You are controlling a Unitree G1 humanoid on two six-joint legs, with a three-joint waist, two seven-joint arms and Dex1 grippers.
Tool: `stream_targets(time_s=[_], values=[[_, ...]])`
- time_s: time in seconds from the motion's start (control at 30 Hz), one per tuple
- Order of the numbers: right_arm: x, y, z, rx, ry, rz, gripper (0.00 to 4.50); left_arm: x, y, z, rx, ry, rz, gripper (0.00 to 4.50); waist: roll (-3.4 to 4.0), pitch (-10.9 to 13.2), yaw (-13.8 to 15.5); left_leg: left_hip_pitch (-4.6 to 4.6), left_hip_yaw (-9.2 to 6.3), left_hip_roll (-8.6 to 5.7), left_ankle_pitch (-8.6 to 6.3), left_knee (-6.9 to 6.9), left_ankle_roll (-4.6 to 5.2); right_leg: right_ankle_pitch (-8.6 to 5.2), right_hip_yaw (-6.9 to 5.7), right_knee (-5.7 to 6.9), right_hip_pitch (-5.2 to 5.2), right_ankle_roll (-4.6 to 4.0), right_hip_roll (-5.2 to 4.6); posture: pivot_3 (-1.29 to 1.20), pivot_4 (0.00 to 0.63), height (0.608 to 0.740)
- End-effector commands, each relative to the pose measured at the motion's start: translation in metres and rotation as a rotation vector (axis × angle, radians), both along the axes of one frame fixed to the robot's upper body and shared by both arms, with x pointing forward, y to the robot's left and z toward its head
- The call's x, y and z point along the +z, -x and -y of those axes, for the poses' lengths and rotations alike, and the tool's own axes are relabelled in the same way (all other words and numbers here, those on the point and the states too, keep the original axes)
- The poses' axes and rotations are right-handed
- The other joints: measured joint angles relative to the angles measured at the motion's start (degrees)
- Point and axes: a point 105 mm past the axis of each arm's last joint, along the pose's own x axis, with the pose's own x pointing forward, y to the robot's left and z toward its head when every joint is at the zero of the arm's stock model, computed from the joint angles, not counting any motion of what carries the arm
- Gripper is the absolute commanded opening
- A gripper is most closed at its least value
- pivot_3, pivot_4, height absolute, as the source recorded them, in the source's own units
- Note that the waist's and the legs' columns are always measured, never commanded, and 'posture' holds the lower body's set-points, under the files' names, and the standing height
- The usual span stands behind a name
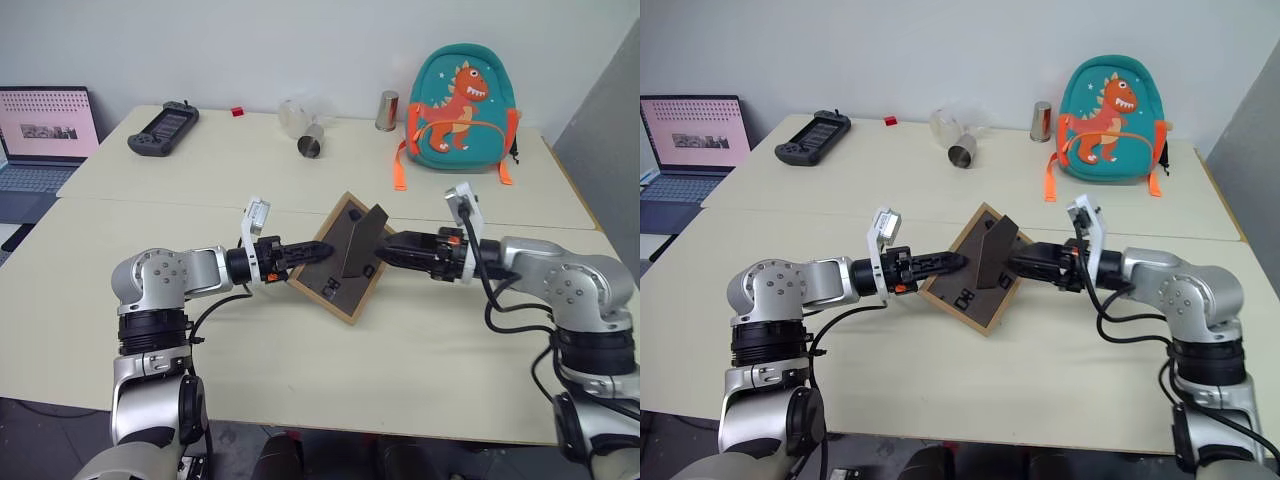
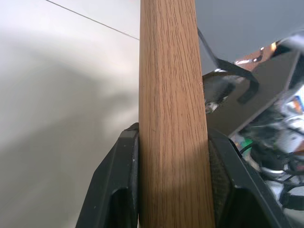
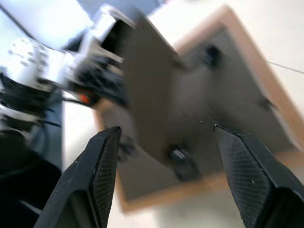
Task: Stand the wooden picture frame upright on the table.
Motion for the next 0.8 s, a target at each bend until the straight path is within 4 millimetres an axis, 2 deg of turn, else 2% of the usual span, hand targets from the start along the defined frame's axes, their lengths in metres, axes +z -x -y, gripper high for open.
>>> stream_targets(time_s=[0.03,0.17,0.23,0.4,0.47,0.57,0.7,0.8], values=[[0.009,0.003,0.006,-0.018,-0.004,0.060,3.36,0.010,0.007,0.000,-0.020,0.042,0.023,1.38,0.00,0.00,-0.08,0.00,0.00,0.00,0.00,0.00,0.00,0.00,0.00,0.00,0.00,0.00,0.00,0.00,0.150,0.740],[0.004,0.001,0.018,-0.071,0.017,0.063,3.36,0.016,0.007,-0.001,-0.021,0.066,0.033,1.32,0.00,0.00,-0.13,0.01,-0.03,0.02,0.01,0.02,-0.01,0.00,-0.01,0.04,-0.01,0.00,0.02,0.00,0.150,0.740],[-0.002,0.000,0.028,-0.109,0.093,0.112,3.36,0.018,0.007,-0.001,-0.018,0.072,0.033,1.32,0.00,0.00,-0.03,0.01,-0.09,0.01,0.01,0.03,-0.01,0.00,-0.07,0.04,0.01,0.00,0.02,0.00,0.150,0.740],[-0.033,0.005,0.046,-0.083,0.487,0.486,3.36,0.020,0.006,-0.005,0.001,0.107,-0.019,1.32,-0.02,0.01,0.54,-0.04,-0.10,-0.06,0.00,0.04,-0.01,-0.01,-0.08,-0.05,0.03,0.03,-0.02,0.00,0.150,0.740],[-0.035,0.002,0.048,-0.090,0.597,0.729,3.36,0.019,0.007,-0.005,-0.003,0.130,-0.044,1.32,-0.03,0.01,0.74,-0.07,-0.13,-0.05,0.00,0.05,-0.01,-0.01,-0.10,-0.06,0.02,0.03,-0.01,0.00,0.150,0.740],[-0.035,0.004,0.041,-0.062,0.717,1.079,3.36,0.019,0.006,-0.007,0.008,0.180,-0.075,1.32,-0.03,0.01,0.53,-0.06,-0.08,-0.03,0.01,0.07,-0.02,-0.01,-0.05,-0.03,0.00,0.03,-0.02,0.00,0.150,0.740],[-0.023,0.005,0.016,-0.060,0.707,1.433,3.36,0.013,0.015,-0.006,-0.009,0.211,-0.114,1.32,-0.03,0.01,0.26,-0.01,-0.11,-0.01,0.15,0.10,-0.26,0.04,-0.04,0.08,0.01,0.07,-0.01,0.00,0.150,0.740],[-0.019,0.007,-0.005,-0.044,0.661,1.604,3.36,0.011,0.020,0.000,-0.019,0.252,-0.134,1.32,-0.03,0.01,0.11,0.14,-0.11,-0.01,0.35,0.08,-0.60,0.04,0.02,0.28,0.06,0.07,-0.02,0.00,0.150,0.740]])
